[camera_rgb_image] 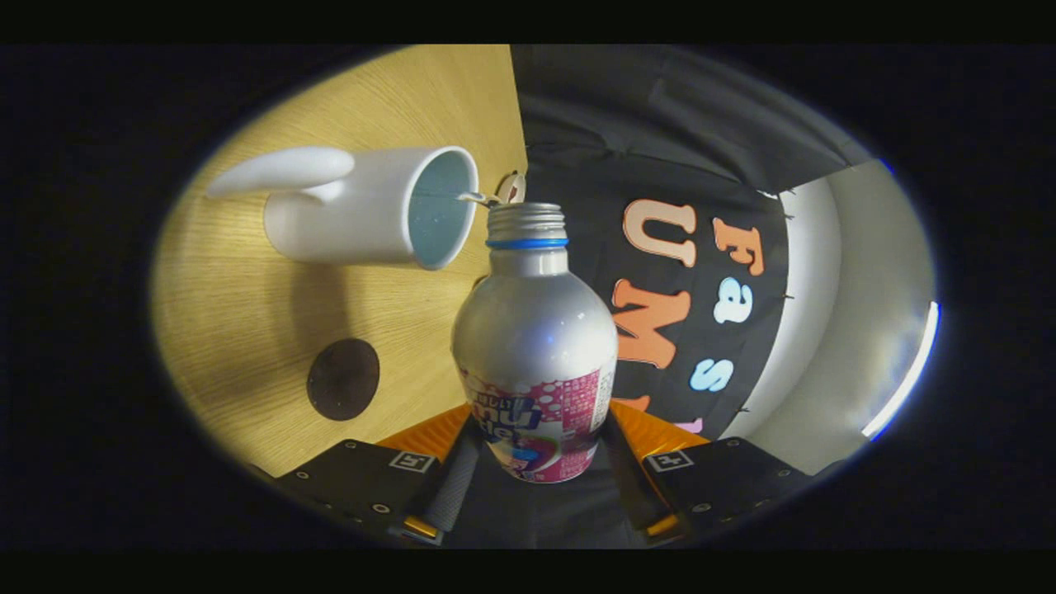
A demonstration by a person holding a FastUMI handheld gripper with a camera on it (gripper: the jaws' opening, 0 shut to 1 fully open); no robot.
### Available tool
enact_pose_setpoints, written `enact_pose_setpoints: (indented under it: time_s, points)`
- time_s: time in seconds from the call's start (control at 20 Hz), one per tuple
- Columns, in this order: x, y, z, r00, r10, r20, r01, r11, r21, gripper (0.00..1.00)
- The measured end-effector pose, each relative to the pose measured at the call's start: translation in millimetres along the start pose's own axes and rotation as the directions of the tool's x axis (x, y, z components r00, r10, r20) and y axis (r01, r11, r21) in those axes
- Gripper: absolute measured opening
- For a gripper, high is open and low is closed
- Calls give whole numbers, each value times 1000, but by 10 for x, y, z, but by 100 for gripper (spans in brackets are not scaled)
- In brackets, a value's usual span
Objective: Take the bottle from table, then pour the juice into the cup, finally place the bottle on the coaster
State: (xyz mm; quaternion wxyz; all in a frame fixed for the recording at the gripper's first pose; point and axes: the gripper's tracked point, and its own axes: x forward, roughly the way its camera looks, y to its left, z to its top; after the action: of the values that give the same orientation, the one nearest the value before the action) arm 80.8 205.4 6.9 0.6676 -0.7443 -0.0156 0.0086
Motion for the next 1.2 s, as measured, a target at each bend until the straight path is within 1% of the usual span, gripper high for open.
enact_pose_setpoints:
  time_s: [0.45,0.7,0.95,1.2]
  points:
    - [22,25,-27,1000,15,-13,-15,1000,-10,77]
    - [77,18,26,999,33,4,-32,998,-57,77]
    - [99,-67,49,1000,10,4,-9,995,-103,77]
    - [90,-80,95,1000,12,16,-10,993,-118,77]
